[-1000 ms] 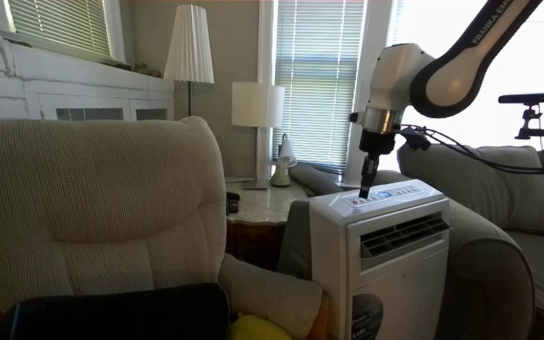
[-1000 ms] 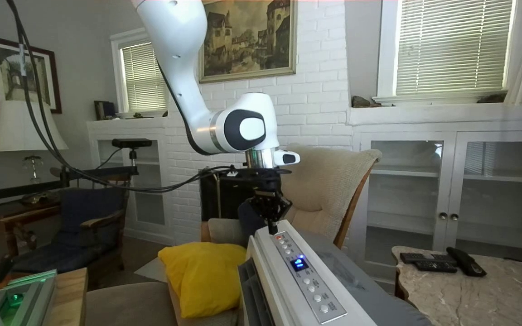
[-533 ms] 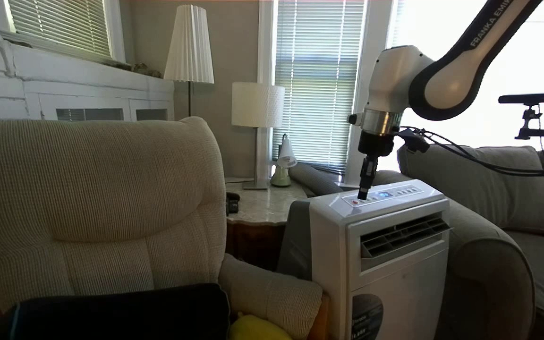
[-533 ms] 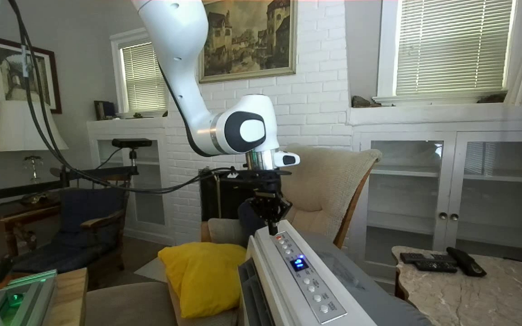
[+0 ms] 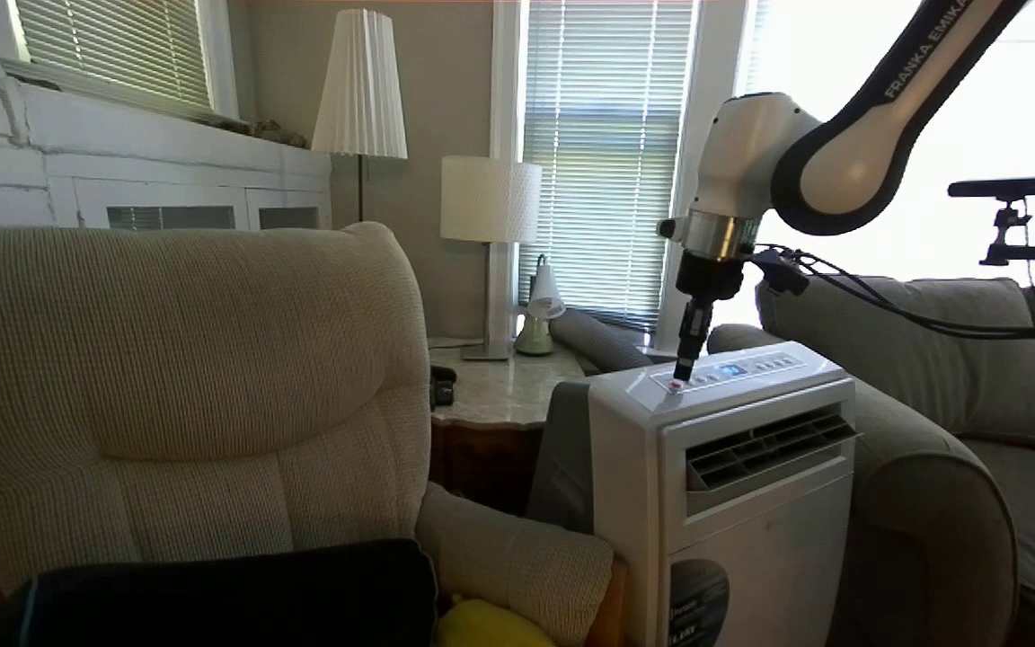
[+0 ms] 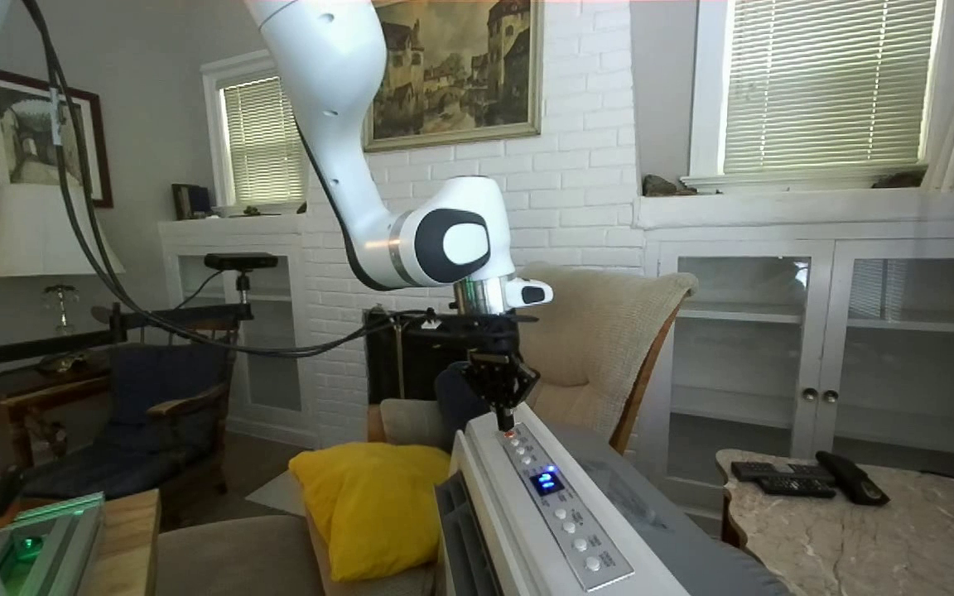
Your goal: Turn off the white object
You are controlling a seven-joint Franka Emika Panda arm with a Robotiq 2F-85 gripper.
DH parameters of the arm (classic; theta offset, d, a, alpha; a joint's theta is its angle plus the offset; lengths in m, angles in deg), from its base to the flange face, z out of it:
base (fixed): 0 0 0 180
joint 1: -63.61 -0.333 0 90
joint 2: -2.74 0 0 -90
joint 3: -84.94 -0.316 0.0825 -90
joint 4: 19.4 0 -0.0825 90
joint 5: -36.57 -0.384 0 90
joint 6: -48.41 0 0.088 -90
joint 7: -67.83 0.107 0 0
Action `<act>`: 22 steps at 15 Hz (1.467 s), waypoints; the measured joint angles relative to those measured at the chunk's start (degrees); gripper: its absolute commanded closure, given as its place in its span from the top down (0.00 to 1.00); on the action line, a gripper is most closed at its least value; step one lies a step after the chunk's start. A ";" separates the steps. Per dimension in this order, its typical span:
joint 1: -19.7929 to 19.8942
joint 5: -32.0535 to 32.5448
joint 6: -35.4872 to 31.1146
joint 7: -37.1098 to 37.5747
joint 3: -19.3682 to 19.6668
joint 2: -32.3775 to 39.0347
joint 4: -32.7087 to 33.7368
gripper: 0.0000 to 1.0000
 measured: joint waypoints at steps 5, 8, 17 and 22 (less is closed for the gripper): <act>-0.32 0.00 -0.18 0.00 0.59 0.73 0.36 0.00; -0.50 0.00 -0.18 0.00 0.80 1.03 0.36 0.00; -0.59 0.00 -0.24 0.00 0.81 1.25 0.41 0.00; -0.57 0.00 -0.24 0.00 0.61 1.11 0.46 0.00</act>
